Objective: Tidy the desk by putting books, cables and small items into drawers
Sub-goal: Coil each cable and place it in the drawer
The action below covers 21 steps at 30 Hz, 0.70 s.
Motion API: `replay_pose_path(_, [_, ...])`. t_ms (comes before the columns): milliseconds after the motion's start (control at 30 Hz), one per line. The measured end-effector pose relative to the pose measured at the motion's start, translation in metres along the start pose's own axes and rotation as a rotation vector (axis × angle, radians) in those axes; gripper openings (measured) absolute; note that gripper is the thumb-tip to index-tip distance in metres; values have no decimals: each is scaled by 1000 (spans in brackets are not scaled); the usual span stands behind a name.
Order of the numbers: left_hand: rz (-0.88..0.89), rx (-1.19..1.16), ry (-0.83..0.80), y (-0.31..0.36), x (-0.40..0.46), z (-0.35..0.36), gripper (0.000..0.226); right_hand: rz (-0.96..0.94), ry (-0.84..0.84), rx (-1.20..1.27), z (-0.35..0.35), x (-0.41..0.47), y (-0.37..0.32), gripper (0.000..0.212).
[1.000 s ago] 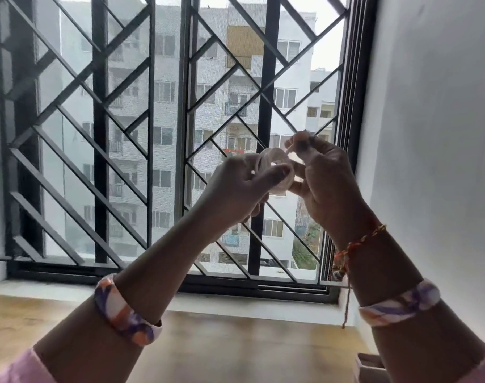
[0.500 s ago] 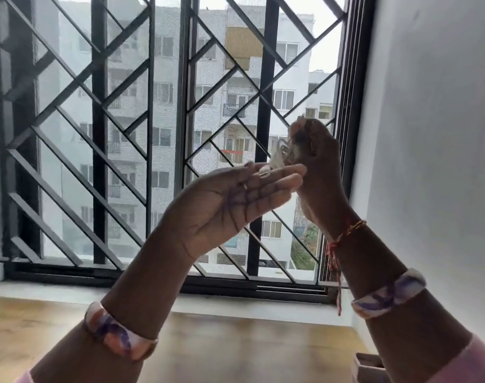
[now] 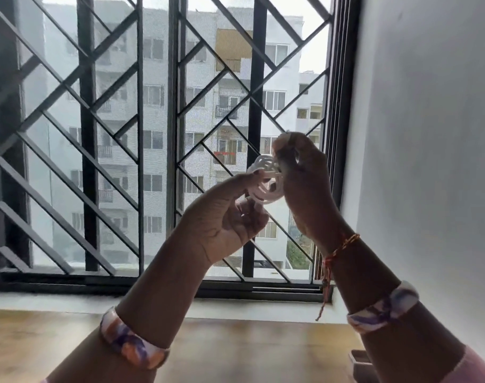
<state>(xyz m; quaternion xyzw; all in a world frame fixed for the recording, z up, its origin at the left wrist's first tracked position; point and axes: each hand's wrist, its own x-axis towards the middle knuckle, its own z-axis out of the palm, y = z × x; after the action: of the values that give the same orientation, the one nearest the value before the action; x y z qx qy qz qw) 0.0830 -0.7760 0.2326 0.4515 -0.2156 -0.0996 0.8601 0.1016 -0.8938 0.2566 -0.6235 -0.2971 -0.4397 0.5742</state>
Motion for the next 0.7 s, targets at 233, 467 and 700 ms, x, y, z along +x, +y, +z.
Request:
replay_pose_path(233, [356,240,204,-6,-1,-3,19,-105,-34,-40,3,-9,-10,9])
replay_pose_path(467, [492,419,414,-7,1,0,14,-156,-35,-116,6,-14,-4,12])
replay_pose_path(700, [826,1096,738,-10,12,-7,21,-153,-6,-144,10,-16,0,23])
